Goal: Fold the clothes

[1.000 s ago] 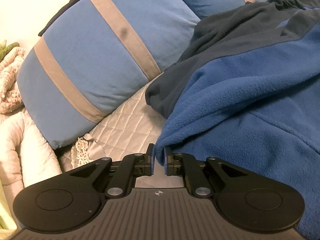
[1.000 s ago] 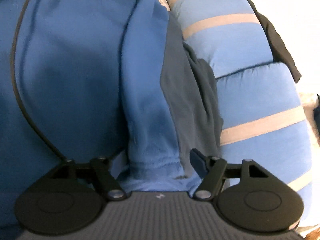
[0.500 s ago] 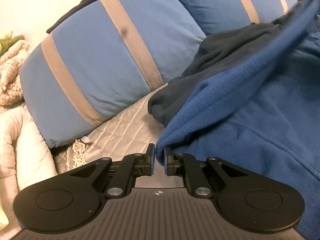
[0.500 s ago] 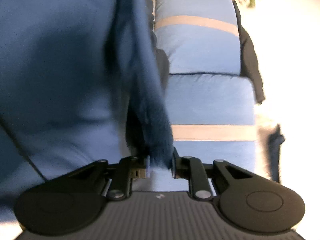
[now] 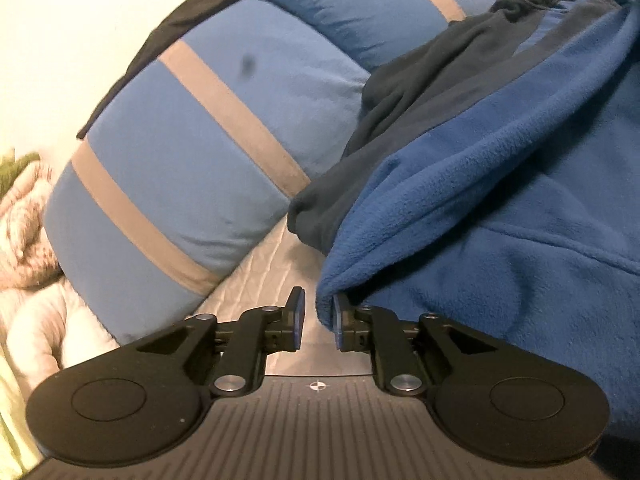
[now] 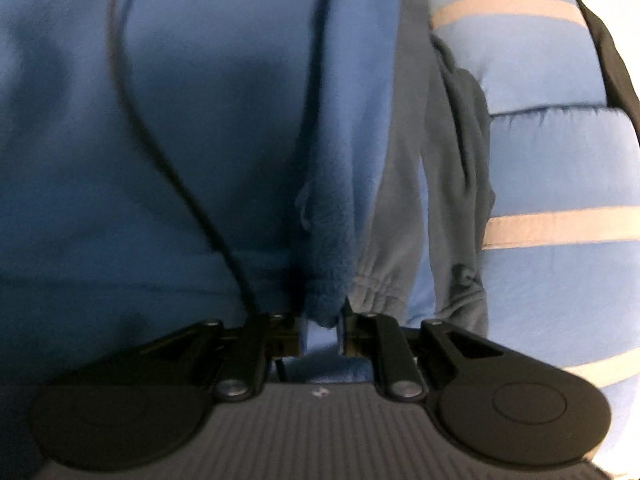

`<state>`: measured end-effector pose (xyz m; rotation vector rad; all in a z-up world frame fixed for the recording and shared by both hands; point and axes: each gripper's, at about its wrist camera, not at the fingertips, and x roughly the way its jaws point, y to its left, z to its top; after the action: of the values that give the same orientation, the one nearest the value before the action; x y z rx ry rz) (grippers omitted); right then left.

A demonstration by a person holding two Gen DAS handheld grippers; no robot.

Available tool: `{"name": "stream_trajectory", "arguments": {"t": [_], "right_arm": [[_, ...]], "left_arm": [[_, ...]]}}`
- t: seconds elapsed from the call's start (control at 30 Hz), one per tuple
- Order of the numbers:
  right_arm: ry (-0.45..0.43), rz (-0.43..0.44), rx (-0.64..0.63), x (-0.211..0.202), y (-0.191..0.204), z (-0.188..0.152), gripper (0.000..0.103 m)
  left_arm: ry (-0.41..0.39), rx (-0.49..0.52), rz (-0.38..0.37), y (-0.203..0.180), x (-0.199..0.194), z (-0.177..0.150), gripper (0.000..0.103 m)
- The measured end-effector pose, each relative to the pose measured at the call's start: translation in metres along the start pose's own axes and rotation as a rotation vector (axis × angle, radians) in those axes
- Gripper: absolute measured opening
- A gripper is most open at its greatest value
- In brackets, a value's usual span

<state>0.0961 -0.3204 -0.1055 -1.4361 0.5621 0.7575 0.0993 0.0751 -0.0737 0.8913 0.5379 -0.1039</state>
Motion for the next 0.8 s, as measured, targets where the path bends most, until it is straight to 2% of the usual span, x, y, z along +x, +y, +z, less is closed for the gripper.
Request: {"name": "stream_trajectory", "arguments": {"t": [0.13, 0.2, 0.3, 0.4, 0.43, 0.47, 0.57, 0.6, 0.67, 0.7, 0.77, 0.8], "right_arm": [[0.015, 0.047, -0.025, -0.007, 0.001, -0.002, 0.013], [0.020, 0.079, -0.023, -0.010, 0.001, -0.003, 0.012], [0.033, 0.162, 0.003, -0.016, 0.006, -0.005, 0.000], [0.036, 0.209, 0.055, -0.019, 0.005, -0.009, 0.000], [0.030, 0.206, 0.079, -0.021, 0.003, -0.010, 0.007], [0.025, 0.203, 0.103, -0.022, 0.001, -0.011, 0.021], [-0.003, 0.205, 0.169, -0.034, -0.006, -0.016, 0.037], [-0.014, 0.210, 0.196, -0.038, -0.011, -0.019, 0.040], [-0.043, 0.222, 0.266, -0.047, -0.024, -0.026, 0.057], [-0.057, 0.226, 0.308, -0.051, -0.031, -0.030, 0.061], [-0.079, 0.231, 0.406, -0.052, -0.045, -0.039, 0.076], [-0.089, 0.233, 0.458, -0.052, -0.051, -0.043, 0.077]], "left_arm": [[-0.028, 0.121, 0.034, -0.012, -0.008, 0.000, 0.017], [-0.018, 0.179, 0.059, -0.020, -0.006, 0.001, 0.017], [0.005, 0.175, 0.060, -0.022, -0.003, 0.001, 0.017], [0.024, 0.130, 0.040, -0.020, 0.001, 0.000, 0.017], [0.029, 0.114, 0.032, -0.020, 0.002, 0.000, 0.017], [0.033, 0.109, 0.028, -0.020, 0.002, 0.000, 0.017], [0.040, 0.107, 0.023, -0.021, 0.002, -0.001, 0.018], [0.040, 0.103, 0.027, -0.020, 0.001, -0.002, 0.020], [0.039, 0.091, 0.037, -0.019, -0.002, -0.003, 0.029], [0.038, 0.085, 0.042, -0.018, -0.003, -0.004, 0.035], [0.028, 0.034, 0.037, -0.012, -0.008, -0.006, 0.042], [0.022, 0.005, 0.031, -0.008, -0.012, -0.006, 0.046]]}}
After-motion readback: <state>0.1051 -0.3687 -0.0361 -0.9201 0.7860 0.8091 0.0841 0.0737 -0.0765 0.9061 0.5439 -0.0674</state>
